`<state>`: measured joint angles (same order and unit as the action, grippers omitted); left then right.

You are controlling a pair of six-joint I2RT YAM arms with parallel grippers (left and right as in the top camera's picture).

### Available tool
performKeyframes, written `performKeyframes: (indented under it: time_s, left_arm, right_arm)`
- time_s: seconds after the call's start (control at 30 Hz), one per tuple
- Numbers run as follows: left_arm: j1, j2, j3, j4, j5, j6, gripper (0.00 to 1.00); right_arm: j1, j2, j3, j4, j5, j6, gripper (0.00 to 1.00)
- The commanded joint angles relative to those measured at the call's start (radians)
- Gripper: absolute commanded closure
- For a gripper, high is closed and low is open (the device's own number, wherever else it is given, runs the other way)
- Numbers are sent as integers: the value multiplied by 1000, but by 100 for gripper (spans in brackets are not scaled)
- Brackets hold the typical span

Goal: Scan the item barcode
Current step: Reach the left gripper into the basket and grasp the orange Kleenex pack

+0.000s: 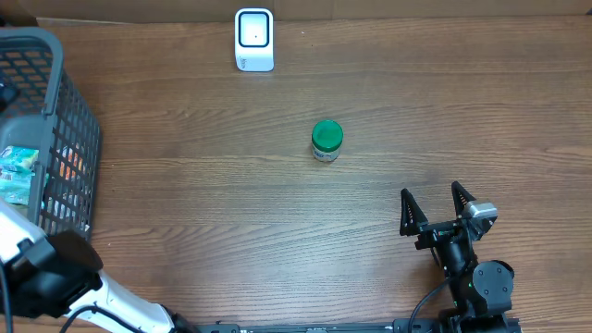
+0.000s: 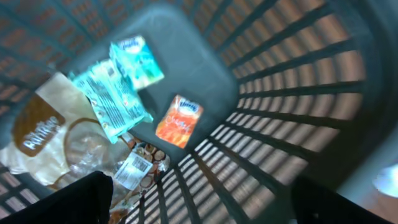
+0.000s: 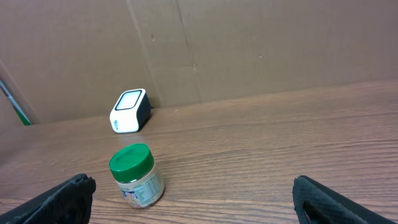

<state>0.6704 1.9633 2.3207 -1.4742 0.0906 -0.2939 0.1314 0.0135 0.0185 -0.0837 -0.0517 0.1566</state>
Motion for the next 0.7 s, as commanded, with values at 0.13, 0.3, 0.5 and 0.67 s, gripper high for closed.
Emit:
performKeyframes:
  time_s: [0.13,0.3,0.5,0.67]
  left_arm:
    - [18,28,-311,238,-12,64,20]
    - [18,28,-499,409,-12,195,28]
    - [18,28,-665,596,-13,225,35]
    - [18,29,-767,735,-12,247,29]
  right_arm:
    - [-4,-11,-10,3,5,0,0]
    - [-3,-11,-10,3,5,0,0]
    - [-3,-11,-10,3,5,0,0]
    - [-4,-11,-10,3,5,0,0]
